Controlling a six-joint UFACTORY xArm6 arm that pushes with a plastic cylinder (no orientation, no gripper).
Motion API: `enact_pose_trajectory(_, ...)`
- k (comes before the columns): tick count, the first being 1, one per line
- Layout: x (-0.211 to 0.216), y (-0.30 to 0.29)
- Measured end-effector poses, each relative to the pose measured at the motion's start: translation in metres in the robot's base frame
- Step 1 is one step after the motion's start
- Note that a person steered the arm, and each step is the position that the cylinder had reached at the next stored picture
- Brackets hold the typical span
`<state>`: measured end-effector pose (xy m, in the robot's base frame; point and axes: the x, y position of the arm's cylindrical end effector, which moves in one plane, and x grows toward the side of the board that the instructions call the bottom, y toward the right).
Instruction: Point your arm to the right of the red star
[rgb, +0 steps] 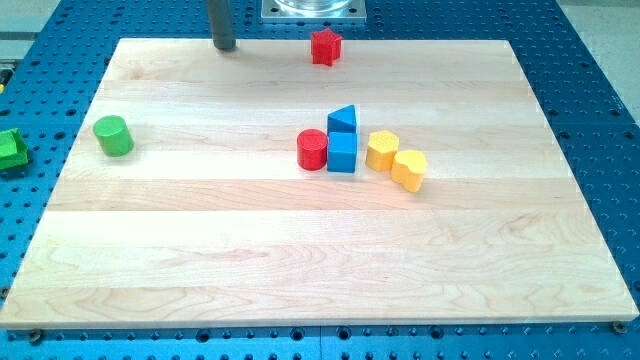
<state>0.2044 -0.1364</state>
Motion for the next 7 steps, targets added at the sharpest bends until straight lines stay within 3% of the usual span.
enact_pose_trajectory(1,0.046,-0.041)
enact_pose_trajectory(2,0.042,-0.082)
enact_pose_trajectory(3,0.044,-0.088)
enact_pose_trajectory(4,0.122,-0.117)
enact_pose_trajectory(6,0.083,-0.028)
enact_pose_trajectory(7,0.084,0.089)
